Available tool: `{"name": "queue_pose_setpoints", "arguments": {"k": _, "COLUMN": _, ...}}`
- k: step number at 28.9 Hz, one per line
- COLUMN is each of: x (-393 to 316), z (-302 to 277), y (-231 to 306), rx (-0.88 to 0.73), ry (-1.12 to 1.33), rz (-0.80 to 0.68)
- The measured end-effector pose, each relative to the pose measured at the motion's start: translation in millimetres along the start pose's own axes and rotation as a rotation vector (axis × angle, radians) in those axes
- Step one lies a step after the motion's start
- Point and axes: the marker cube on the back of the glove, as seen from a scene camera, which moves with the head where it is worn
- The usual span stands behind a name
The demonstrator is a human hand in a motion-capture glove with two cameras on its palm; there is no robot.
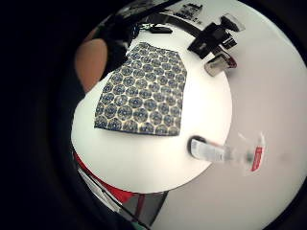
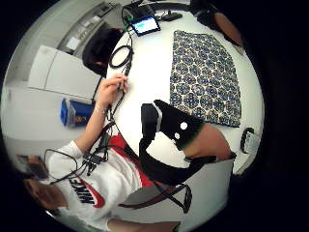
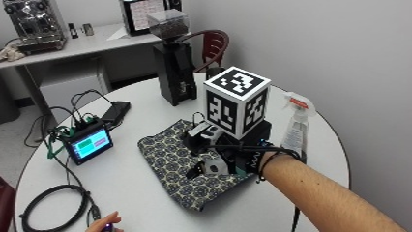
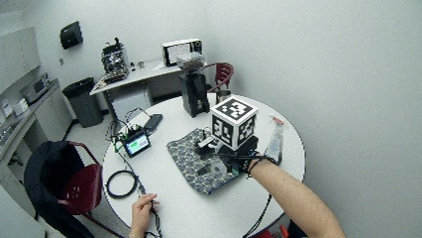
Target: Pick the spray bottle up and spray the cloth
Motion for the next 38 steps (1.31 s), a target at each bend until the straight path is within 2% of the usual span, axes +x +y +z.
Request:
{"name": "queue_pose_setpoints", "arguments": {"k": 17, "x": -5, "z": -8, "y": -8, "rx": -0.002, "ry": 0.016, "rz": -0.016}}
{"name": "queue_pose_setpoints", "arguments": {"k": 38, "x": 27, "z": -19, "y": 18, "rx": 0.032, "ry": 0.021, "rz": 0.052}}
